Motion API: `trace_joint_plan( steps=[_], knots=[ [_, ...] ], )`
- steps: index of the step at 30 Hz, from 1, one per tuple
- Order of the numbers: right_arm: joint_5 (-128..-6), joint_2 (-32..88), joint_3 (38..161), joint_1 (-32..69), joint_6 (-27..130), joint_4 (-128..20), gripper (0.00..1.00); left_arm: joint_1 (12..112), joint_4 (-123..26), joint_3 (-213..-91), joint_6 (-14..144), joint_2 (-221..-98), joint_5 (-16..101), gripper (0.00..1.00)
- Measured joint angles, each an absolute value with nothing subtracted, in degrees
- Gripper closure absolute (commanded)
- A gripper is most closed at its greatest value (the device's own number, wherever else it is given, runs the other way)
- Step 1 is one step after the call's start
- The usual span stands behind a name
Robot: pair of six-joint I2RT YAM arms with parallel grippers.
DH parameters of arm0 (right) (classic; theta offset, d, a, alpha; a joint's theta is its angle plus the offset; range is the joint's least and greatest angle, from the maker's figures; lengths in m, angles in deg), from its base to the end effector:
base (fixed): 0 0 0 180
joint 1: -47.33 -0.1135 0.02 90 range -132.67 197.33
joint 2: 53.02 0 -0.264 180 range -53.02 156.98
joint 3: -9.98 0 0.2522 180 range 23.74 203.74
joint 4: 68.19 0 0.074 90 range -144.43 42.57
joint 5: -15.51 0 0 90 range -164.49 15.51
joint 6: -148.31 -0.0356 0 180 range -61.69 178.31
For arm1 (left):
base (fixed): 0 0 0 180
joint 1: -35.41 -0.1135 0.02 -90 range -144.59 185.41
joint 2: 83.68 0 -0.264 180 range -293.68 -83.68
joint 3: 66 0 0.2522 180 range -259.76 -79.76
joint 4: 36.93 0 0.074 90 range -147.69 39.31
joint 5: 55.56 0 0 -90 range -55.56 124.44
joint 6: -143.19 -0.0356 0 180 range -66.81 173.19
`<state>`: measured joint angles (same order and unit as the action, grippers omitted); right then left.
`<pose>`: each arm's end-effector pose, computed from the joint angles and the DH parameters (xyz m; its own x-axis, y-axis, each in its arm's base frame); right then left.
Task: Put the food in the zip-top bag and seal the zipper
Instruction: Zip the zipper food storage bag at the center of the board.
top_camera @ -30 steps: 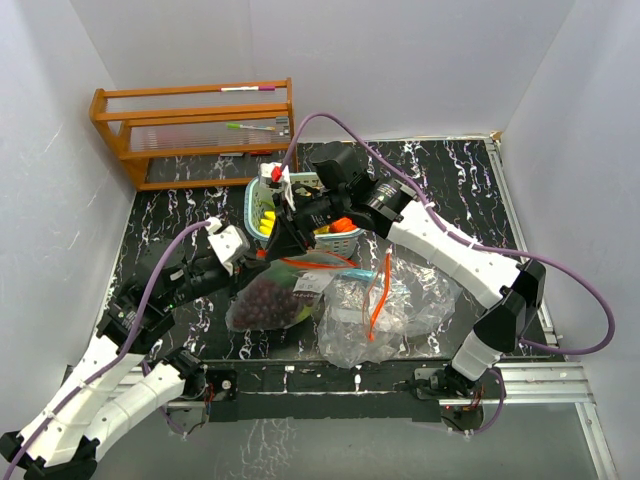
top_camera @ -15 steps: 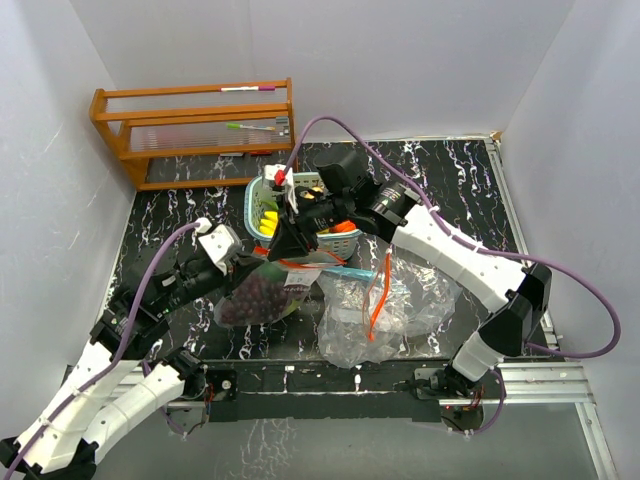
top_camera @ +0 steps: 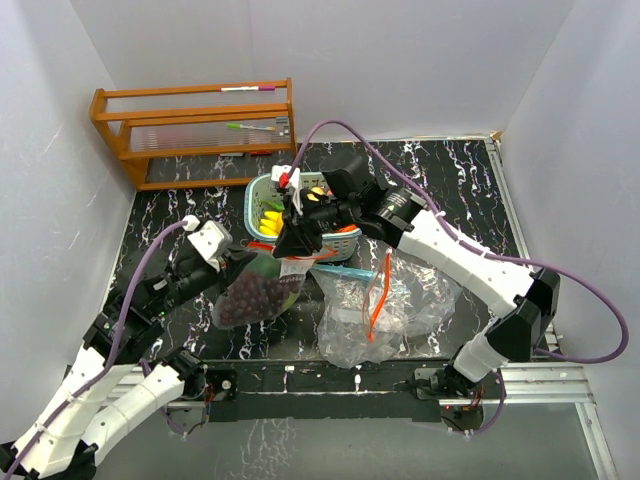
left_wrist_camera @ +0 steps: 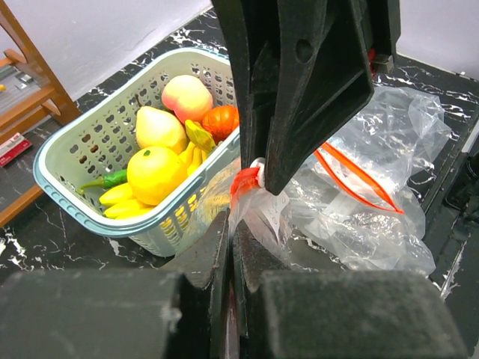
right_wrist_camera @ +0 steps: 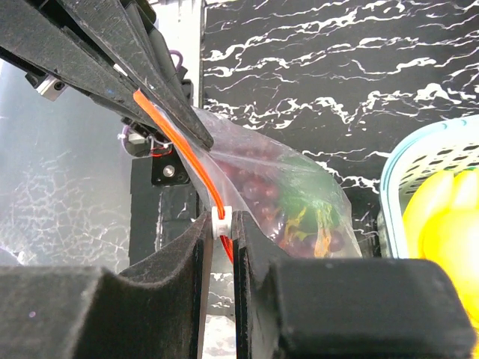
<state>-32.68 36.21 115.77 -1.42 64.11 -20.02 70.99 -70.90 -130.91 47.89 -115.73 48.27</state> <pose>0.2088 0.2741 0.3967 -0.2494 -0.3986 -0.8826 -0.9649 0.0244 0.2616 0.0899 -0.0748 0.3883 0.0545 0.0713 -0.9960 0.7576 0.6468 0.0877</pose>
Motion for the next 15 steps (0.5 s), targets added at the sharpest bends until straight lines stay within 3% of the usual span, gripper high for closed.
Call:
trace_joint_plan(
  steps=[15],
  knots=[
    [-38.6, 33.1, 112.1, -0.8, 64.2, -21.3, 0.83, 71.0, -72.4, -135.0, 47.9, -114.2, 42.4, 1.00]
  ],
)
